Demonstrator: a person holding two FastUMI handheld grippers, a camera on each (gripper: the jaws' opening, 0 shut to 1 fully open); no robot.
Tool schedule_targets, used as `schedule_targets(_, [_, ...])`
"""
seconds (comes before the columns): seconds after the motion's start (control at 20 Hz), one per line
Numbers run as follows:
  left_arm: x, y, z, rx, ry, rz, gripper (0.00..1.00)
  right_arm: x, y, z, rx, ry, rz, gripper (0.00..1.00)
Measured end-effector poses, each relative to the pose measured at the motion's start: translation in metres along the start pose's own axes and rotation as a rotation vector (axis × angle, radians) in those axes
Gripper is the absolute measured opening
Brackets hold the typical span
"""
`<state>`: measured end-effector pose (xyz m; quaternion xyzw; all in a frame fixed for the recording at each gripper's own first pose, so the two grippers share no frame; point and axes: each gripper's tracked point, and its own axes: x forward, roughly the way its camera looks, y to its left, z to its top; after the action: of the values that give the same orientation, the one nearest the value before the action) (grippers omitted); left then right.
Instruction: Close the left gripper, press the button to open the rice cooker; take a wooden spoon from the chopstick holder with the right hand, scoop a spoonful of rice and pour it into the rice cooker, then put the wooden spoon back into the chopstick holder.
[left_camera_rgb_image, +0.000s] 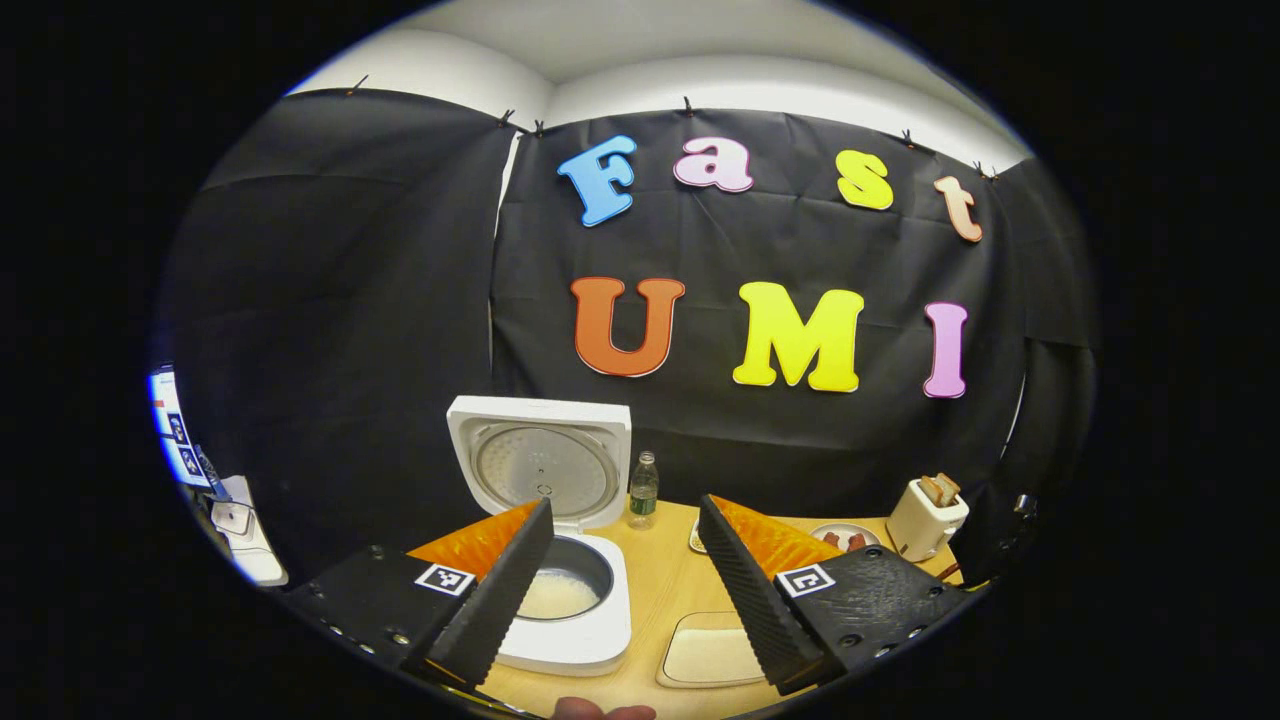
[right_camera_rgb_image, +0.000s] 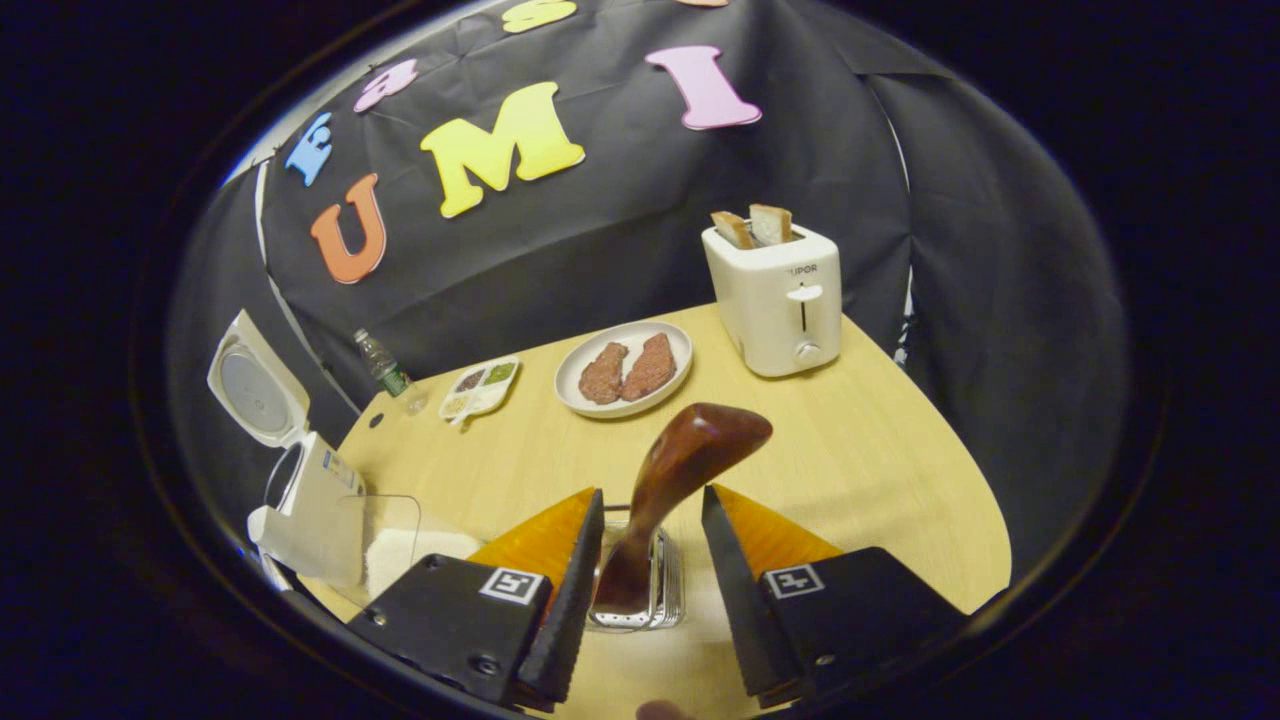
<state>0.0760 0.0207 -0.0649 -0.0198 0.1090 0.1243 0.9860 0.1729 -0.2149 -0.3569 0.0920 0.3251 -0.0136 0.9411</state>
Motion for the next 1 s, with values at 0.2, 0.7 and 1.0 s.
schedule_targets(0.2, [-0.006,0.008,-0.002,-0.004,0.008,0.045,0.94,0.009,0.006,0.001,-0.011,0.019,0.026,0.46])
schedule_targets(0.7, [-0.011,0.01,-0.002,-0.011,0.004,0.047,0.94,-0.017,0.015,-0.013,-0.023,0.047,0.072,0.22])
schedule_targets(1.0, [-0.013,0.024,0.009,0.011,-0.033,0.002,0.94,-0.03,0.024,0.001,-0.045,-0.003,0.017,0.1])
